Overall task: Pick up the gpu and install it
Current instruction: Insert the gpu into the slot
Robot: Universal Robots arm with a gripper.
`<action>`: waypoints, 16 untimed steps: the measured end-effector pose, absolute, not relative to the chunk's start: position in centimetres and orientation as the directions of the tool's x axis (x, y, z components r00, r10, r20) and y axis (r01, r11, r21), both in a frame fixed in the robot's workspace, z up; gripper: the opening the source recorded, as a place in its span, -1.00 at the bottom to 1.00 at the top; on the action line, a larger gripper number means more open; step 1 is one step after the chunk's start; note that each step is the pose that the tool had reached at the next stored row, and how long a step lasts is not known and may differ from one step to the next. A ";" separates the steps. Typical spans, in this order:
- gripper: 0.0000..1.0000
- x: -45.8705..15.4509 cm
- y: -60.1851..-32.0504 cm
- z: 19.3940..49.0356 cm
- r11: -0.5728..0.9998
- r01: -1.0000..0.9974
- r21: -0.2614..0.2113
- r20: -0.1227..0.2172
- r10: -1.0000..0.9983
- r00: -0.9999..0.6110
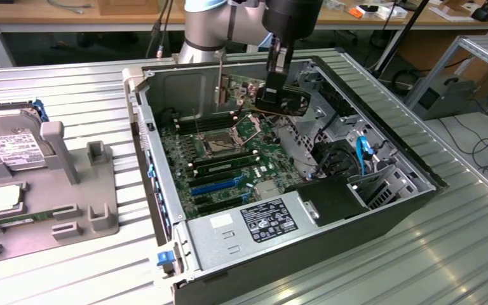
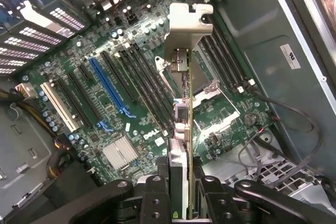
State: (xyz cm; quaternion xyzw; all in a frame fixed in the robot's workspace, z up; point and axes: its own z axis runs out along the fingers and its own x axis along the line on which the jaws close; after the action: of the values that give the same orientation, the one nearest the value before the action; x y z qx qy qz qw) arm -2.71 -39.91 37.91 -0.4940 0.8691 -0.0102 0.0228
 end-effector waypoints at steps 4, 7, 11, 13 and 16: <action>-0.47 -2.7 -39.9 37.9 0.470 -0.882 -0.040 -0.029 -0.883 -0.469; -0.47 -2.7 -39.9 37.9 0.450 -0.892 -0.040 -0.029 -0.893 -0.449; -0.47 -2.7 -39.9 37.9 0.421 -0.906 -0.040 -0.029 -0.907 -0.420; -0.47 -2.7 -39.9 37.9 0.398 -0.917 -0.040 -0.029 -0.917 -0.397; -0.47 -2.7 -39.9 37.9 0.371 -0.928 -0.040 -0.029 -0.929 -0.370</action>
State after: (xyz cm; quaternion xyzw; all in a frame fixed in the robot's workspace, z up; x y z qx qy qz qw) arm -2.71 -39.90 37.89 -0.5610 0.8275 -0.0085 0.0234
